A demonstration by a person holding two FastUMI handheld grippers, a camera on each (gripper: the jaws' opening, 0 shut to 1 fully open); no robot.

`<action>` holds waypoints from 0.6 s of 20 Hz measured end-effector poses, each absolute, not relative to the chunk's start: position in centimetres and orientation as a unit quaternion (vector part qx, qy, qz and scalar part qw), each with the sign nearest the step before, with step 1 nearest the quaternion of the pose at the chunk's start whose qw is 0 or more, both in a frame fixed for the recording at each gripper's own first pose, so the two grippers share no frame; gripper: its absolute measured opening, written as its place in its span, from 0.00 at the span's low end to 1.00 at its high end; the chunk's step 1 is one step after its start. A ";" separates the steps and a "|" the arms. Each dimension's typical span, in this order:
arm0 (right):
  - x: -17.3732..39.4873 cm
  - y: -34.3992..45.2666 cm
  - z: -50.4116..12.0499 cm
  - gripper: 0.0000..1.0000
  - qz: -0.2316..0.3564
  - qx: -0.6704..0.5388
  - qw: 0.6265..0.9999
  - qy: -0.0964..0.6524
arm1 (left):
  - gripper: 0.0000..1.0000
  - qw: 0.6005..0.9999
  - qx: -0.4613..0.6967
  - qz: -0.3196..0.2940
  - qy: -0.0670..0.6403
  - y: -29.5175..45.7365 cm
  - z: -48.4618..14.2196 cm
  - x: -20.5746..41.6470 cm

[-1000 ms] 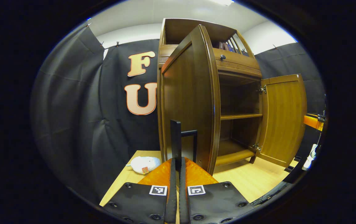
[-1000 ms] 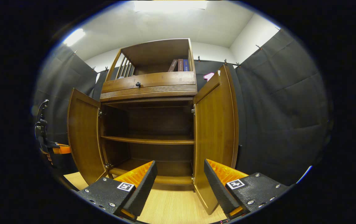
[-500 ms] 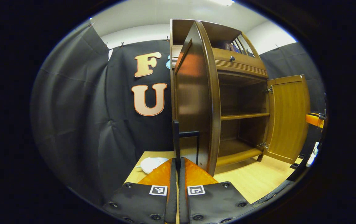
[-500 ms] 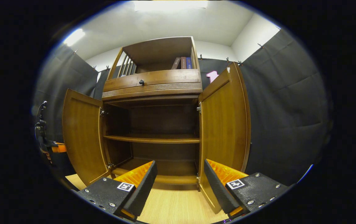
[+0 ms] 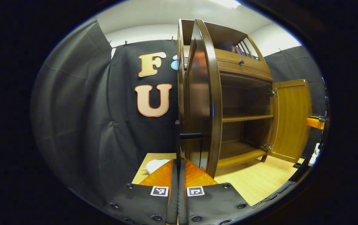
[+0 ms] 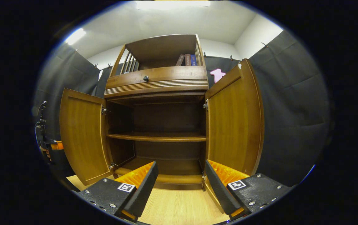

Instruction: Open the right door of the double-door shoe cabinet with the right hand, and open the left door with the left hand.

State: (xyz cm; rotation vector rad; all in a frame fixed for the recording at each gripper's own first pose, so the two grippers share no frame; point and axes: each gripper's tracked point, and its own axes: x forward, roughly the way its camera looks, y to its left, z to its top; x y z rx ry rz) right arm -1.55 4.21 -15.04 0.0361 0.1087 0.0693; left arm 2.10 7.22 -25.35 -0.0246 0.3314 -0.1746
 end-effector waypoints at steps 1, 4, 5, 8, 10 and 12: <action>-1.5 4.4 -15.2 0.93 0.036 0.018 0.998 0.055 | 0.07 0.983 -0.017 -0.090 0.162 7.5 -25.4 1.9; -1.4 4.9 -15.0 0.93 0.040 0.021 0.998 0.054 | 0.08 0.983 -0.012 -0.100 0.152 7.9 -25.0 1.7; -1.4 5.1 -14.8 0.93 0.042 0.023 0.997 0.054 | 0.08 0.984 -0.008 -0.102 0.148 7.8 -24.7 1.5; -1.5 5.6 -14.7 0.92 0.048 0.031 0.997 0.053 | 0.10 0.985 0.000 -0.090 0.147 8.3 -24.0 0.6; -1.6 5.5 -14.5 0.93 0.047 0.032 0.997 0.049 | 0.10 0.987 0.008 -0.066 0.144 8.9 -22.8 -0.2; -1.8 5.4 -14.2 0.92 0.045 0.033 0.997 0.047 | 0.10 0.990 0.005 -0.038 0.133 9.6 -20.9 -0.9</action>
